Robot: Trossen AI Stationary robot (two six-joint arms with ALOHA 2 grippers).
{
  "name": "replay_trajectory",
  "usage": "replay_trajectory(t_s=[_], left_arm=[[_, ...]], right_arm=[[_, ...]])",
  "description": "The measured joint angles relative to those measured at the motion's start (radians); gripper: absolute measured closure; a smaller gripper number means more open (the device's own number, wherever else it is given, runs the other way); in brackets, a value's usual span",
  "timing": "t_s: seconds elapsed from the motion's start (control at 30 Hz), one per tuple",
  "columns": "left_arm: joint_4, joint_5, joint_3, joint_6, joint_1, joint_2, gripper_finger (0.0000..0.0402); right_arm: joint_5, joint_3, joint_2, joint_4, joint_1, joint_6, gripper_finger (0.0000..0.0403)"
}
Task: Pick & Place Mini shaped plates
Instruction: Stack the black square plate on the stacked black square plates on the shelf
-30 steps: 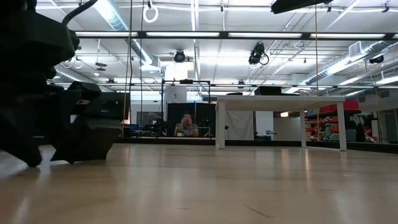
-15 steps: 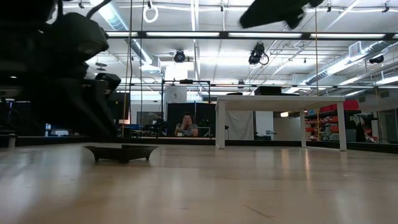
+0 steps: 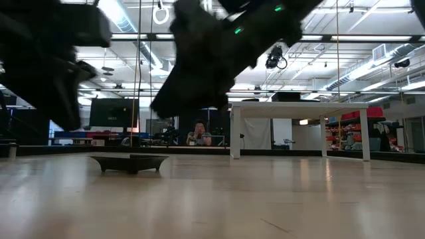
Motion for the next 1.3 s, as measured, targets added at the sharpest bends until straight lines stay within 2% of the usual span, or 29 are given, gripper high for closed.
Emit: replay_trajectory(t_s=[0.07,0.13,0.27,0.4,0.63,1.17,1.3], left_arm=[[-0.151,0.001,0.037,-0.109,-0.034,0.0,0.0326],[-0.232,0.001,0.051,-0.181,-0.073,0.0,0.0326],[-0.271,-0.026,0.036,-0.291,-0.158,0.0,0.0326],[-0.258,-0.098,0.005,-0.385,-0.231,0.002,0.0326],[-0.259,-0.209,-0.002,-0.406,-0.27,0.002,0.0326],[-0.258,-0.299,-0.003,-0.405,-0.268,0.002,0.0326],[-0.258,-0.3,-0.003,-0.405,-0.268,0.002,0.0326]], right_arm=[[-0.011,0.074,0.054,-0.087,-0.018,0.0,0.0275],[-0.04,0.136,0.097,-0.146,-0.037,-0.004,0.0267],[-0.113,0.19,0.156,-0.175,-0.069,-0.027,0.0261],[-0.164,0.192,0.175,-0.176,-0.092,-0.028,0.0265],[-0.174,0.18,0.175,-0.174,-0.098,-0.076,0.029],[-0.254,0.179,0.197,-0.164,-0.108,-0.112,0.039],[-0.256,0.179,0.191,-0.166,-0.108,-0.105,0.0395]])
